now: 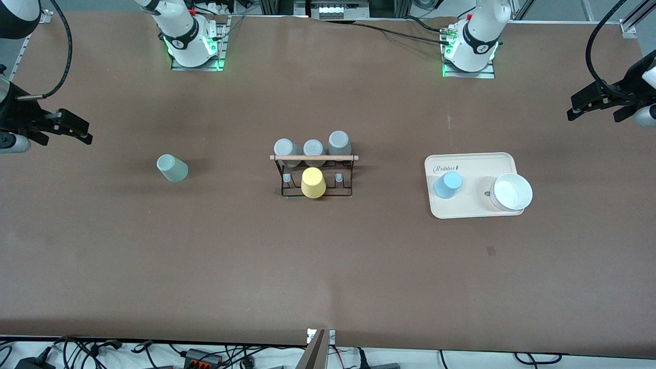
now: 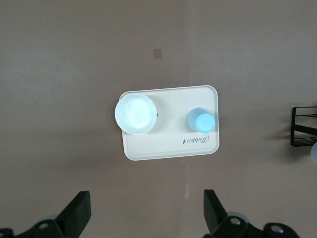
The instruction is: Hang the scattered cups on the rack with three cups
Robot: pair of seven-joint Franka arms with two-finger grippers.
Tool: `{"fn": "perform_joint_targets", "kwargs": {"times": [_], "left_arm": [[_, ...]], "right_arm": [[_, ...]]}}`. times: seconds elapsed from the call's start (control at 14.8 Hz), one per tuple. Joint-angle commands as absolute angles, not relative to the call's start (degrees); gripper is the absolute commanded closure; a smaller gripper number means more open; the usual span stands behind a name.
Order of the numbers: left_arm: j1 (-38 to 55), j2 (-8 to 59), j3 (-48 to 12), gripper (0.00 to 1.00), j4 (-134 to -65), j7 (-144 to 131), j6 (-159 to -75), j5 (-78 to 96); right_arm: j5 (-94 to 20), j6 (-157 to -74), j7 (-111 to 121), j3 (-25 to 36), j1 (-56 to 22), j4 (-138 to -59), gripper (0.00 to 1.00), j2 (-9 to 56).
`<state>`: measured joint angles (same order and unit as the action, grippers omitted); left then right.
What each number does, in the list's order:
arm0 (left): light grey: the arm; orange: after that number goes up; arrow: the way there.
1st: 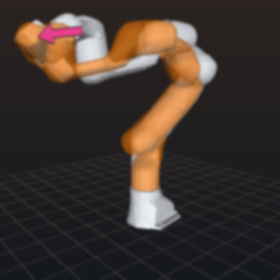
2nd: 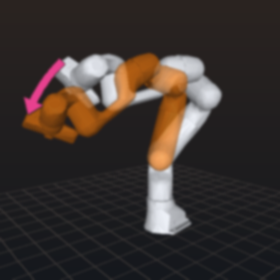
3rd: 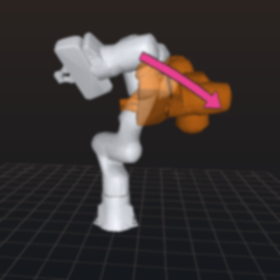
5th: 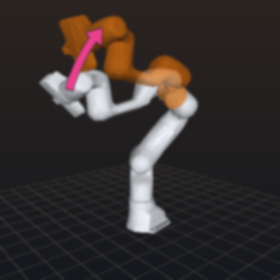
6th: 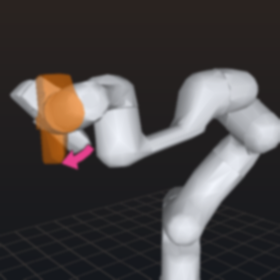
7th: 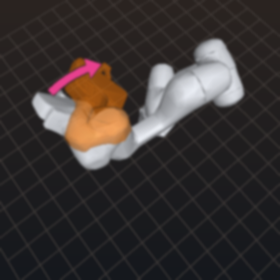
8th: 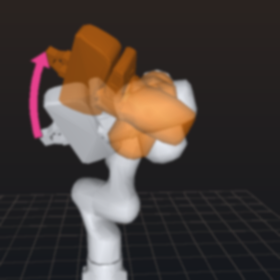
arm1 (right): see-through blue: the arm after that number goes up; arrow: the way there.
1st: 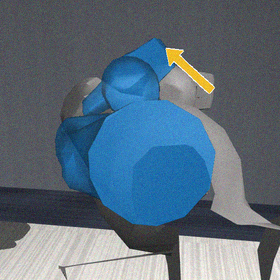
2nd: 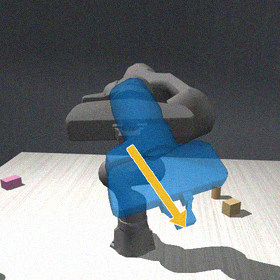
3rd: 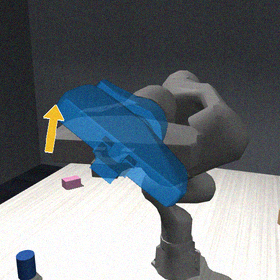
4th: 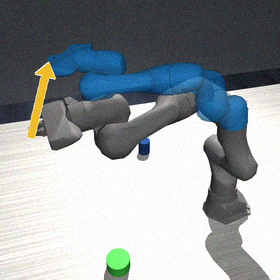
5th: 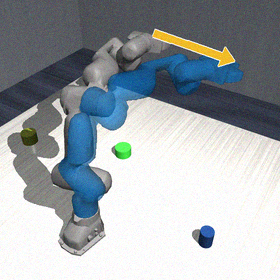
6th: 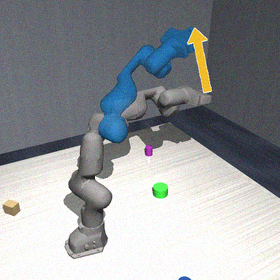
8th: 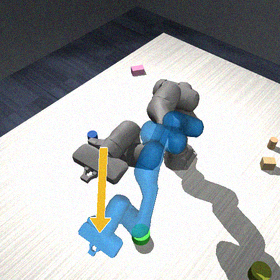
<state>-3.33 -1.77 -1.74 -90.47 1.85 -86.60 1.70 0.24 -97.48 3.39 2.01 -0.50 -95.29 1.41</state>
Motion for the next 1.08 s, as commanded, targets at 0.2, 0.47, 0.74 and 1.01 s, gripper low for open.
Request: {"fn": "perform_joint_targets", "kwargs": {"times": [0.2, 0.47, 0.74, 1.01], "left_arm": [[-2.29, 1.74, -3.16, 0.00, -91.23, 1.94, -85.61, 2.64], [-1.76, 8.51, -7.90, 0.00, -92.02, -6.41, -85.96, 2.64], [-1.84, 11.08, -10.28, 0.00, -97.27, -8.34, -93.04, 3.16], [-1.85, 11.42, -12.04, 0.00, -108.16, -12.91, -106.75, 3.87]], "right_arm": [[0.88, -97.56, 3.69, 1.14, 0.26, -96.42, 0.00, 0.44], [0.88, -97.65, 3.69, 1.14, 0.26, -96.42, 0.00, 0.53], [0.88, -97.65, 3.69, 1.14, 0.26, -96.42, 0.00, 0.62], [0.88, -97.65, 3.69, 1.14, 0.35, -96.42, 0.00, 0.62]]}}
